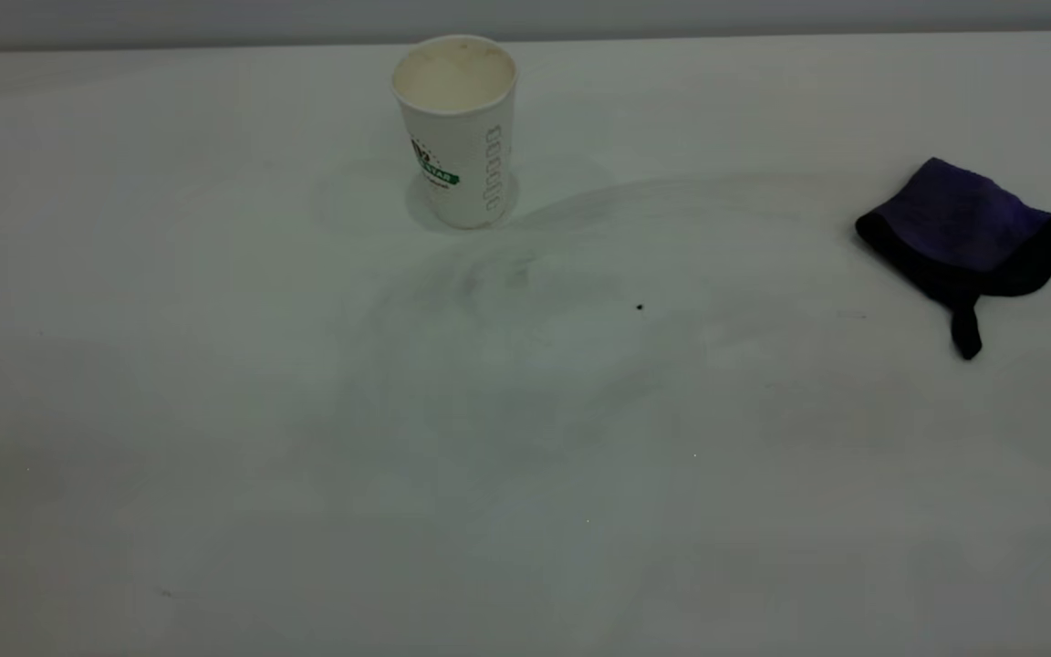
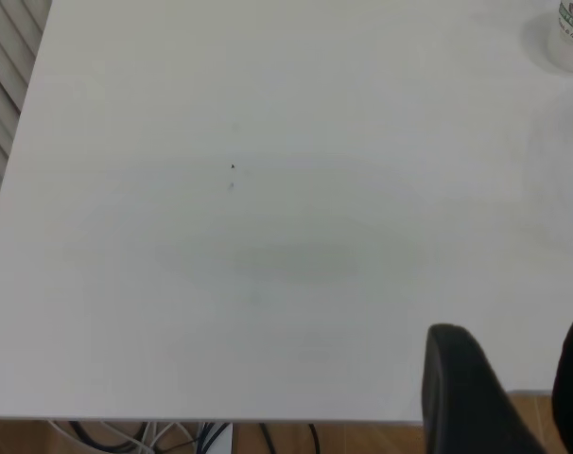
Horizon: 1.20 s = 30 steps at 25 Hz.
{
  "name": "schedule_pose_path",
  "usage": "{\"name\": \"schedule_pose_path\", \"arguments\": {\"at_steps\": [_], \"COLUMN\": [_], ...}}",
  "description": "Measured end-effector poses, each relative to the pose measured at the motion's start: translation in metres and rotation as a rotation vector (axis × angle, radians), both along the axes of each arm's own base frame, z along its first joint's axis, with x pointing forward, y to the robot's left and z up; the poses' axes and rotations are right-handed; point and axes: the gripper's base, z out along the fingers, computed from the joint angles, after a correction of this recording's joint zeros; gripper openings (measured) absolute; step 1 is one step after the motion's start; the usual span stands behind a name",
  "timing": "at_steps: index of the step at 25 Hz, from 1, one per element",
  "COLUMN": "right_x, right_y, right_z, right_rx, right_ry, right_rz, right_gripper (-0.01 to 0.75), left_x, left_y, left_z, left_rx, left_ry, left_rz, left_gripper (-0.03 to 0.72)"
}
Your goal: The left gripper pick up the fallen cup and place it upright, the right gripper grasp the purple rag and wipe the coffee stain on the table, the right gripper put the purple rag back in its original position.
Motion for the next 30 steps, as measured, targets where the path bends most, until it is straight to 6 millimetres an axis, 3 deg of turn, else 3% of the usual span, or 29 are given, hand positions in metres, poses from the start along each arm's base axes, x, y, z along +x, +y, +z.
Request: {"name": "schedule_pose_path", "arguments": {"at_steps": [10,20,30], "right_x": [-0.026,-0.033,-0.033], "right_y": [-0.001,-0.001,-0.001], "right_z": [0.002,0.001,0.001], "right_rx": [0.002,0.003,0.002], "right_ry": [-0.194,-0.243,-0.243], "right_rz": [-0.047,-0.048,-0.046], "right_gripper": [0.661,0.622,0.477], "left_x": [0.000,0.000,0.000], "left_y": [0.000,0.000,0.000], "left_z": [0.000,0.000,0.000], "left_rx": [-0.001,-0.001,-0.001], "left_ry": [0.000,0.000,0.000], "left_rz": [0.001,0.001,0.001], "left_gripper": [0.306,0.306,0.306]}}
